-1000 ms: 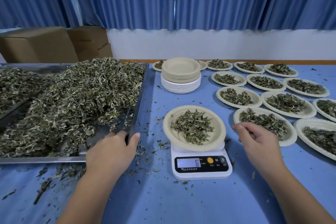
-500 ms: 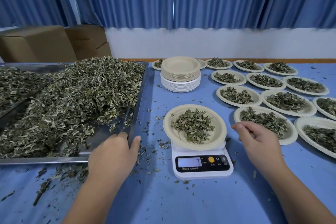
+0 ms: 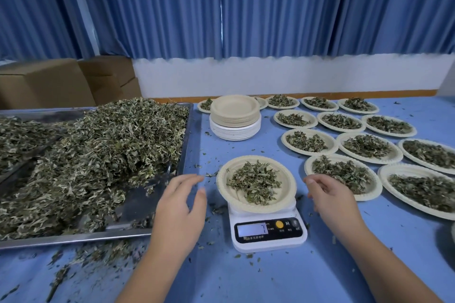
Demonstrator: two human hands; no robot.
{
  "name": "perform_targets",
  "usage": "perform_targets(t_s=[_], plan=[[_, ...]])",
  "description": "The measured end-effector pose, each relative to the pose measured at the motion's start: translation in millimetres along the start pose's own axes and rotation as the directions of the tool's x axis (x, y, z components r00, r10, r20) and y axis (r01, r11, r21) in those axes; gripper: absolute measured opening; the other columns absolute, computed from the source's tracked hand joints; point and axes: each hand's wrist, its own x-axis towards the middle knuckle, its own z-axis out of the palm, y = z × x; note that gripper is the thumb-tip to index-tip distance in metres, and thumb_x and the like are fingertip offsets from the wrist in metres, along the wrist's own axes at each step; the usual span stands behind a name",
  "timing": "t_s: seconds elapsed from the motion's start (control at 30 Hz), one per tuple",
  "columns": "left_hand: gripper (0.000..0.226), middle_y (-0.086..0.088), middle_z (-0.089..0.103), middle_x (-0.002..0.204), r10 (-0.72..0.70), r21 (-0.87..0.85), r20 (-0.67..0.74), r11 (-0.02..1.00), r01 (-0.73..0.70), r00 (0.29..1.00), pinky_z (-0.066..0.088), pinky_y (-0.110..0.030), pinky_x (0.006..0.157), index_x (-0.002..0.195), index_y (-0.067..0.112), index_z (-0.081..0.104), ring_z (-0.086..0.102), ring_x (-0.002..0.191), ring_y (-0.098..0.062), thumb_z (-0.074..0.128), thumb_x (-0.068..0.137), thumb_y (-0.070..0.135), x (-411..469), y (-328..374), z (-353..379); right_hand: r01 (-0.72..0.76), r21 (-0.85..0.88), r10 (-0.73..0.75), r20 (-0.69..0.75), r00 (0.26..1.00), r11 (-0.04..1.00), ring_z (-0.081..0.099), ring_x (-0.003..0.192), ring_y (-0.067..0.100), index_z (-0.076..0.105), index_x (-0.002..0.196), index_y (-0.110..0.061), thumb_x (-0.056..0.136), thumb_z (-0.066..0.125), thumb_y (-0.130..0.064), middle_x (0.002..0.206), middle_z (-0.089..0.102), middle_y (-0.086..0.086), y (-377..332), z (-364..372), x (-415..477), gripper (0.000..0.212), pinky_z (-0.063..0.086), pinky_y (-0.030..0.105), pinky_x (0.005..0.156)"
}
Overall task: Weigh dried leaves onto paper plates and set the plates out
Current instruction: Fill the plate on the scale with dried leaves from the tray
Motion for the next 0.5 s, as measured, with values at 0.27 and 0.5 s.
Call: perform_targets(t_s=[0.27, 0.5], plan=[[0.04, 0.026, 0.053, 0.113, -0.338, -0.504, 0.287, 0.742, 0.442, 0.896, 0.034, -0.02, 0.089, 0.136, 0.034, 0.05, 0.048, 0.087, 0.024, 0.054, 0.097, 0.023, 0, 20, 21, -0.251, 0.015, 0.246, 0.149, 0.958, 0.968, 0.045, 0.038, 0.012, 0.063, 0.082, -0.012, 0.097, 0.053, -0.028, 0.063, 0.058, 0.003, -18, 6, 6, 0.024, 0.033, 0.025, 0.042], [0.033, 0.001, 0.063, 0.124, -0.39, -0.582, 0.367, 0.612, 0.536, 0.844, 0.049, -0.029, 0.092, 0.129, 0.02, 0.055, 0.063, 0.108, -0.012, 0.057, 0.096, 0.017, 2, 15, 27, -0.299, 0.001, 0.291, 0.23, 0.928, 0.954, 0.042, 0.04, 0.017, 0.062, 0.074, -0.006, 0.097, 0.05, -0.019, 0.049, 0.053, 0.005, -39, 7, 4, 0.029, 0.034, 0.024, 0.042]])
